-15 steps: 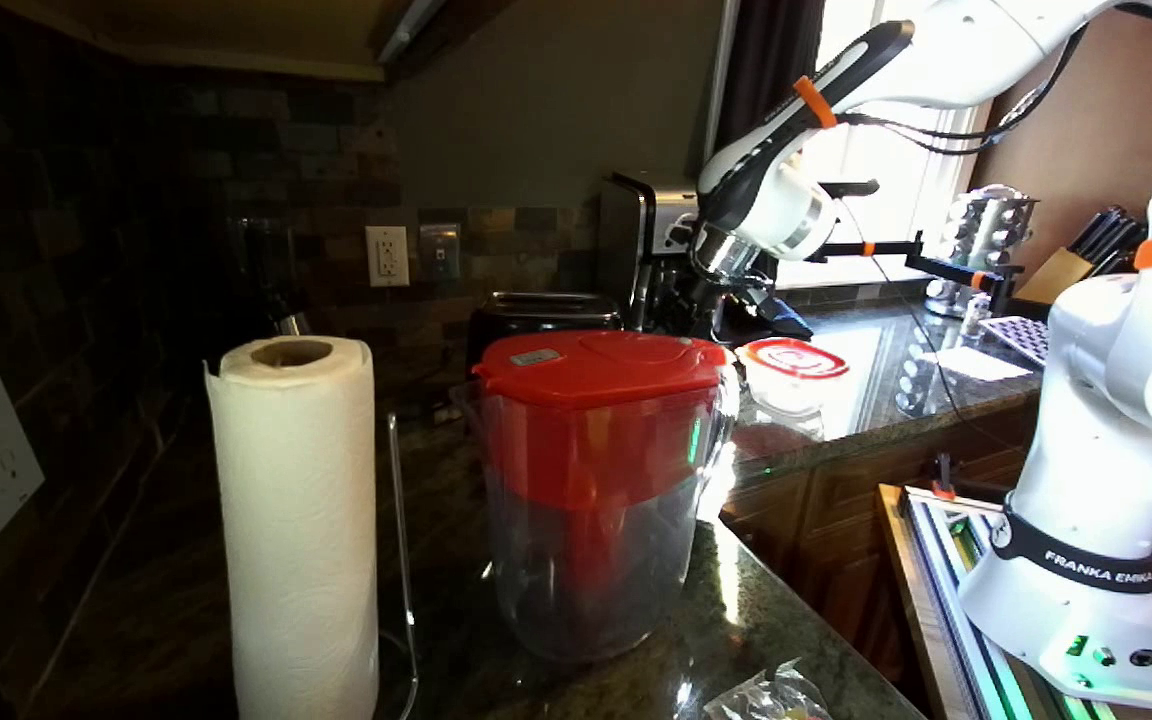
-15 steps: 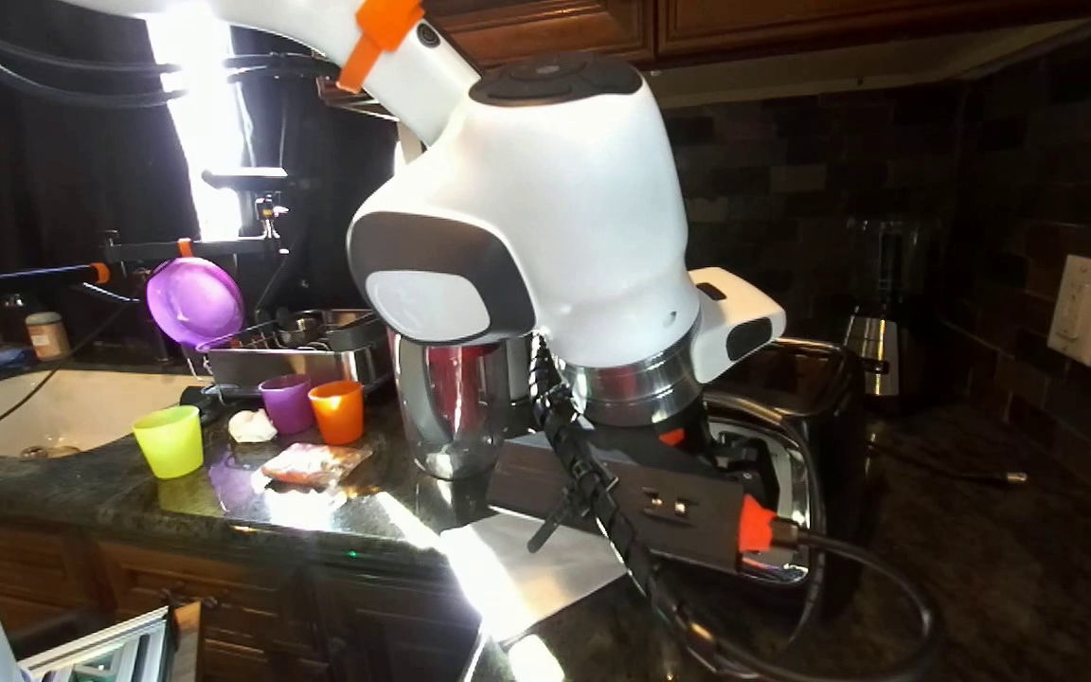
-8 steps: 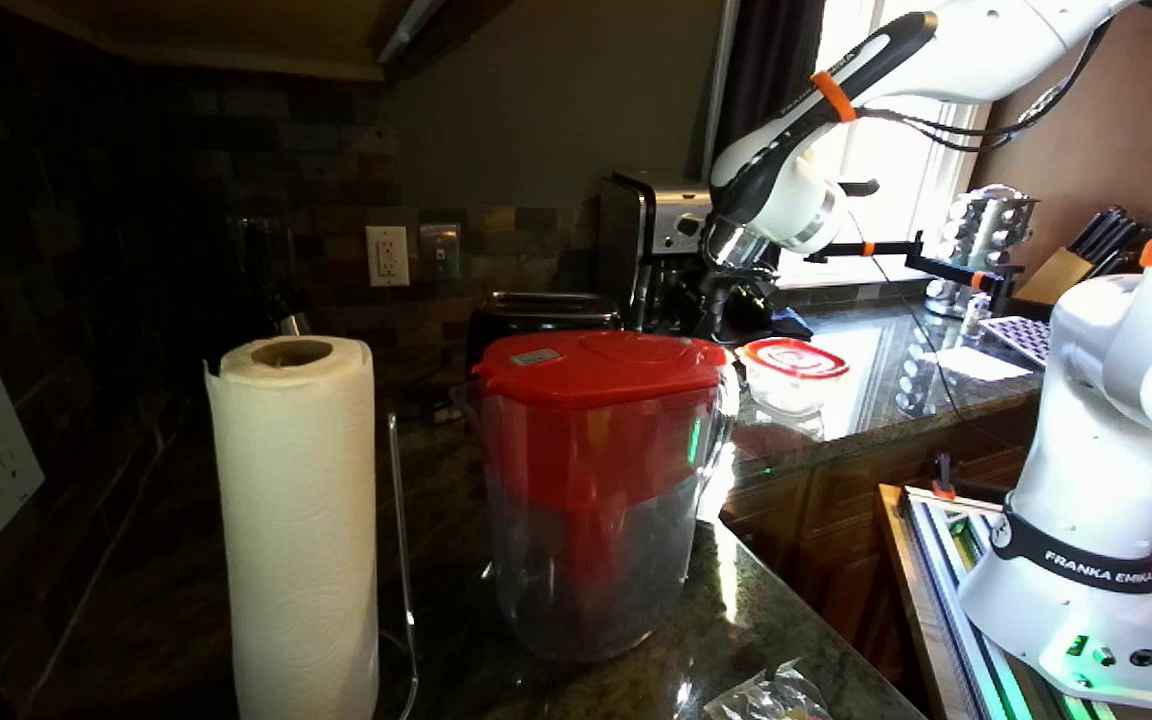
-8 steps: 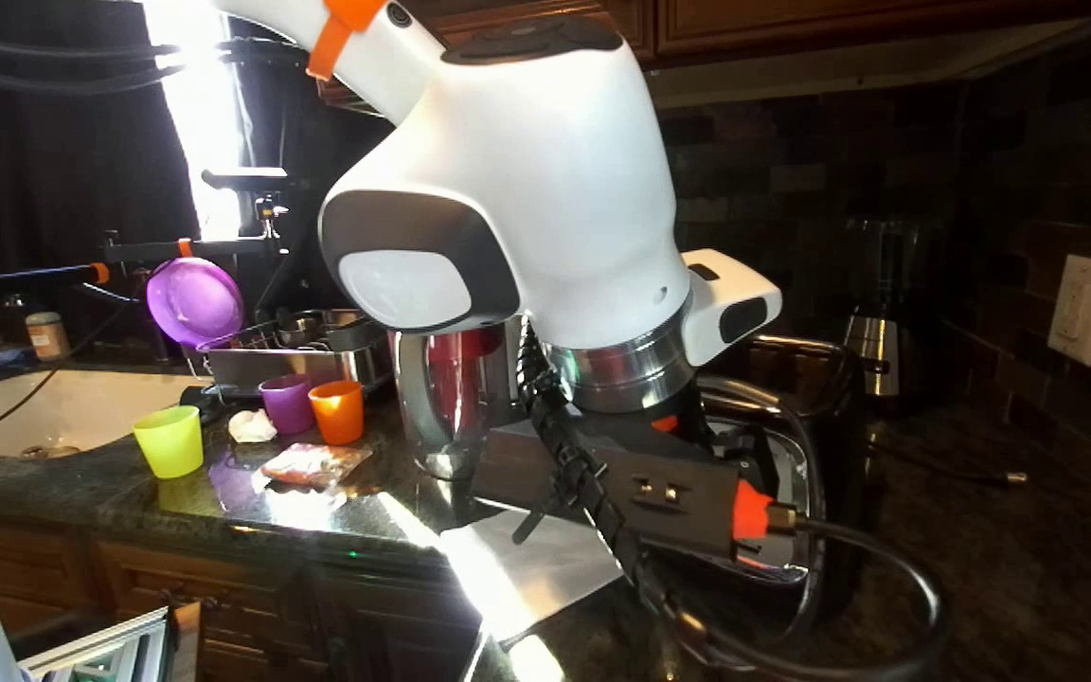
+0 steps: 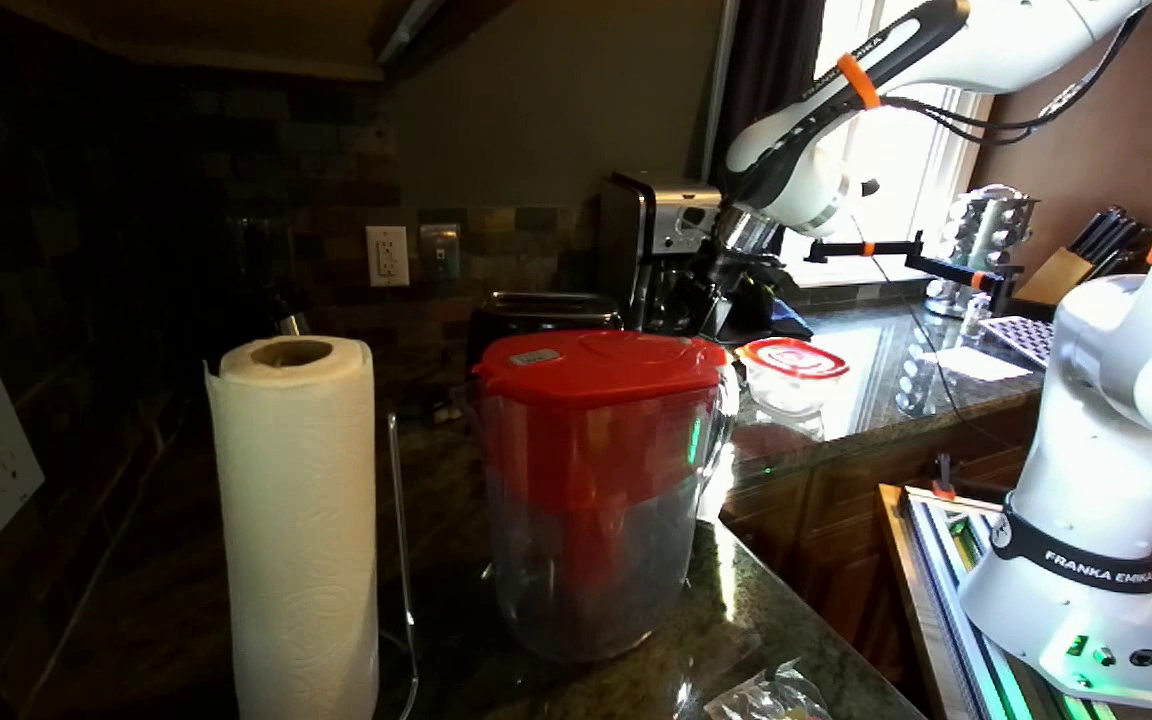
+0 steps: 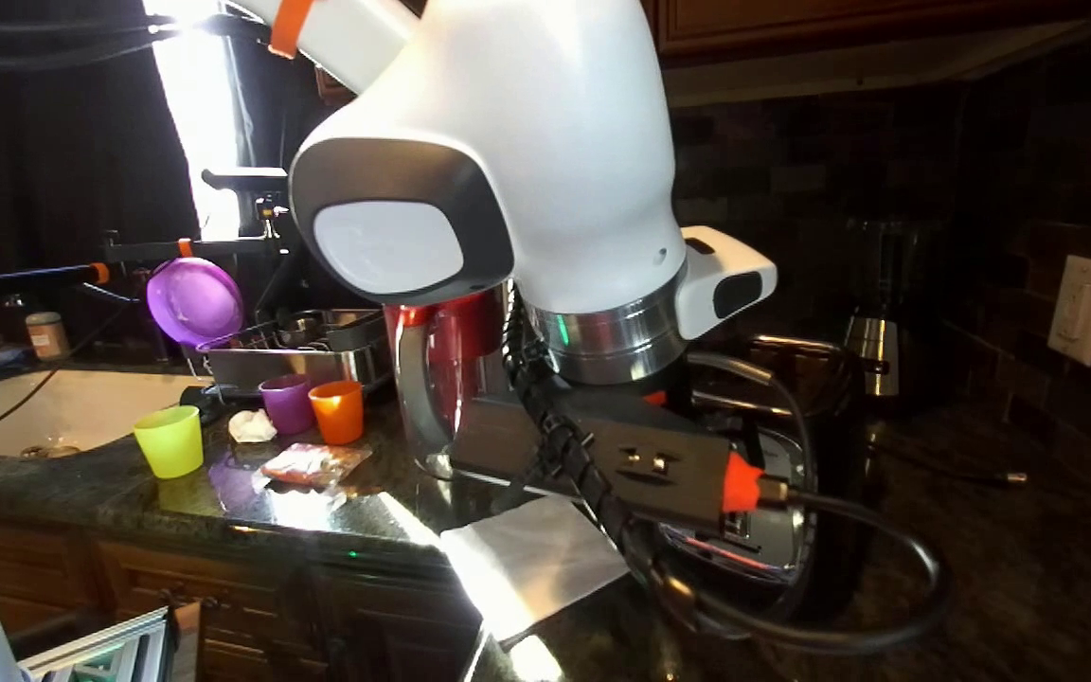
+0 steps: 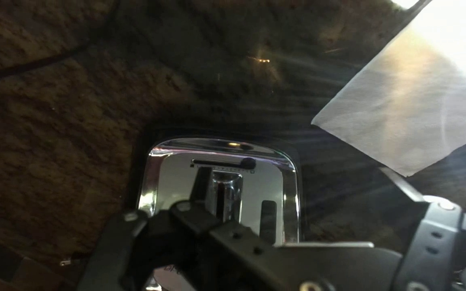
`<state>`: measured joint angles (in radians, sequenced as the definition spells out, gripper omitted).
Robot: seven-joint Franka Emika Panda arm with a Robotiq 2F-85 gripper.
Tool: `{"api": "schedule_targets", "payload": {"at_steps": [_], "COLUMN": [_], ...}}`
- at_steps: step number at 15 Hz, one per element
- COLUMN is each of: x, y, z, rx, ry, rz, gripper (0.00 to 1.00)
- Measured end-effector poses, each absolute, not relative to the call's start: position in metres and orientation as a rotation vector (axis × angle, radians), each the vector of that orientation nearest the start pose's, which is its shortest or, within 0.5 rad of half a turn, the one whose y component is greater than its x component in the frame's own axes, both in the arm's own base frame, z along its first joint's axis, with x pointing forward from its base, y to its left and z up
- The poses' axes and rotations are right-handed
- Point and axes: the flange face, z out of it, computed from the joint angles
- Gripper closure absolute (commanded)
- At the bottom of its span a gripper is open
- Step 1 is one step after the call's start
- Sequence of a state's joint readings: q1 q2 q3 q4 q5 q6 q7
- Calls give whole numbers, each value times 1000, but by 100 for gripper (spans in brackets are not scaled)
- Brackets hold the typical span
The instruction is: Push the toaster lever up
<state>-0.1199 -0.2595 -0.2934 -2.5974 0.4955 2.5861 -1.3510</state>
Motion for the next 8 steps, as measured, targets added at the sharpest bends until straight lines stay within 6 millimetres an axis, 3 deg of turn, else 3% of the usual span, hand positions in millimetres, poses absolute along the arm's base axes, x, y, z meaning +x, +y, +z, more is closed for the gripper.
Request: {"api": "schedule_targets", "payload": {"at_steps": [8], "x": [395], "y": [-188], "z": [382], "rx": [-2932], "ry": [-754], "rz": [-601], "gripper": [0]}}
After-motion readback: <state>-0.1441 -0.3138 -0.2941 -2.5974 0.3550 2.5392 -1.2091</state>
